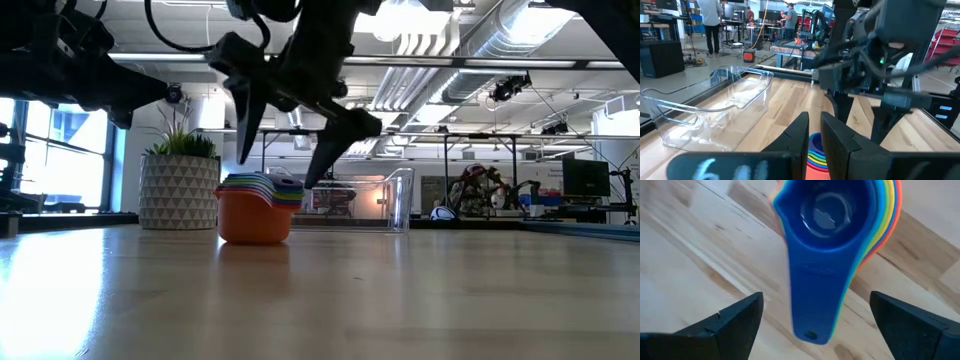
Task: Nest measuring cups in basket
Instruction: Put the nested measuring cups into the transparent bin
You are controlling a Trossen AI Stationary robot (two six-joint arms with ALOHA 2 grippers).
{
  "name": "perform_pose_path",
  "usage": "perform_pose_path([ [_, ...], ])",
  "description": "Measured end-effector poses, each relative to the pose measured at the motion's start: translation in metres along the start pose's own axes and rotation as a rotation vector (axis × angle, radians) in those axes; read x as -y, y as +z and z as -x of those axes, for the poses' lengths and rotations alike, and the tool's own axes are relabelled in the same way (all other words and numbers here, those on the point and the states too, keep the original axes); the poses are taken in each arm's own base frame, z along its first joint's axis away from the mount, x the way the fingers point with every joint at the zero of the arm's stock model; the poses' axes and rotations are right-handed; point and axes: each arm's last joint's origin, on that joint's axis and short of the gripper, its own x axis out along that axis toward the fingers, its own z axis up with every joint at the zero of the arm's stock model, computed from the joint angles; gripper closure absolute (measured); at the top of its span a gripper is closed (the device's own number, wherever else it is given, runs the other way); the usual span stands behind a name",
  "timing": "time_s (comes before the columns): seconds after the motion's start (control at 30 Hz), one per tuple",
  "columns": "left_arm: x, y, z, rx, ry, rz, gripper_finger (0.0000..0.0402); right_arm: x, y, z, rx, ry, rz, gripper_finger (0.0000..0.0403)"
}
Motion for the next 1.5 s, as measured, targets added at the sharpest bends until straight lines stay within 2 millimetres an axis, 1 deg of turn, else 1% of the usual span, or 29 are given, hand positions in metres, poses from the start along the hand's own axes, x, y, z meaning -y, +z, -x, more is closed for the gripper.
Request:
perform_pose_path([
  [0.23,0.000,0.000,0.000,0.000,0.000,0.000,0.0364,0.001,-0.003,-0.009,0.017,-0.031,0.007,0.0045],
  [0.43,0.000,0.000,0.000,0.001,0.000,0.000,0.0364,0.001,-0.004,-0.035,-0.013,-0.034,0.005,0.0045],
  [0.53,0.000,0.000,0.000,0.001,0.000,0.000,0.0364,0.000,-0.004,-0.037,-0.007,-0.026,-0.008,0.0051],
  [0.63,0.000,0.000,0.000,0.001,0.000,0.000,0.0364,0.000,-0.003,-0.036,0.020,-0.038,-0.008,0.0072],
  [0.97,0.000,0.000,0.000,0.000,0.000,0.000,0.0364,0.001,-0.001,-0.036,0.039,-0.045,-0.003,0.0171],
  [1.27,0.000,0.000,0.000,0.000,0.000,0.000,0.0364,0.000,-0.002,-0.036,0.032,-0.036,-0.039,0.0258],
  [1.37,0.000,0.000,0.000,0.001,0.000,0.000,0.0364,0.000,-0.002,-0.036,0.026,-0.029,-0.061,0.0274],
  [1.5,0.000,0.000,0.000,0.001,0.000,0.000,0.0365,-0.001,-0.001,-0.036,0.020,-0.020,-0.085,0.0280],
])
